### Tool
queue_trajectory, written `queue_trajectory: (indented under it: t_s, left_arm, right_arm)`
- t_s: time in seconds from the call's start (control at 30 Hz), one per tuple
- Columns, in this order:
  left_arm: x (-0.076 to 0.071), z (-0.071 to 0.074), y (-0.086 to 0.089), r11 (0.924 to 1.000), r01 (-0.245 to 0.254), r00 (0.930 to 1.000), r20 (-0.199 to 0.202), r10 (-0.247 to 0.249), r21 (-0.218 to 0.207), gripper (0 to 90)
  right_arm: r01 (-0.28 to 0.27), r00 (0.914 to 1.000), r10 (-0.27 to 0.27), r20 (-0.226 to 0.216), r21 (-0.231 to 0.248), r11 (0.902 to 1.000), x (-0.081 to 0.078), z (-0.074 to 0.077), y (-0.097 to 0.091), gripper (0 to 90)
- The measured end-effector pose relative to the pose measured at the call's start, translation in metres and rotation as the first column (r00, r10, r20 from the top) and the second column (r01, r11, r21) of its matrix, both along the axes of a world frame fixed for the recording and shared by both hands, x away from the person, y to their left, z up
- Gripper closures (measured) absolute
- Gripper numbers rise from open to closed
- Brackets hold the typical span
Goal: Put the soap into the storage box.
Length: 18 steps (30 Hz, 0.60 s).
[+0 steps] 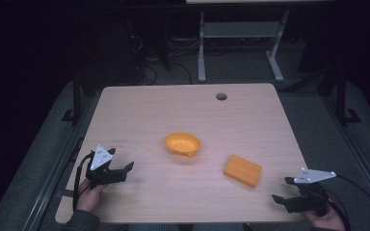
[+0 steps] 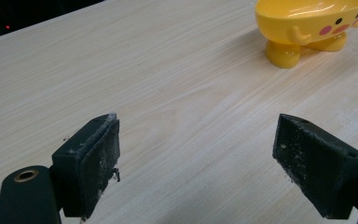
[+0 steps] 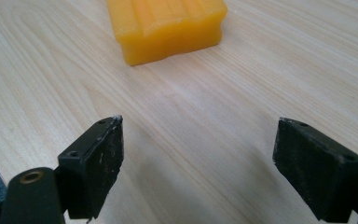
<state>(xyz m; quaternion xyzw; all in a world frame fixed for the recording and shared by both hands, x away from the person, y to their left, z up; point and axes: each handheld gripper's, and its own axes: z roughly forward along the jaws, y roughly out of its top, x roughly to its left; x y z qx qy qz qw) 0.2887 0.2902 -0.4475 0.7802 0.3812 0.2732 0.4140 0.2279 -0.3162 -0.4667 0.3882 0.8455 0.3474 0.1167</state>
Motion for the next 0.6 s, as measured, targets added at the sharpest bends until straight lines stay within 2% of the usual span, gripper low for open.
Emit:
queue_trajectory:
  t_s: [0.37,0.6]
  left_arm:
    - [0.000,0.000,0.000,1.0000,0.000,1.0000,-0.002,0.000,0.000,14.0]
    - [0.000,0.000,0.000,1.0000,0.000,1.0000,-0.001,0.000,-0.002,14.0]
  right_arm:
    - [-0.023,0.9997,0.022,-0.007,-0.028,0.9994,0.003,0.005,0.008,15.5]
    - [-0.068,0.9977,0.068,0.002,-0.051,0.9964,0.011,0.016,0.017,15.6]
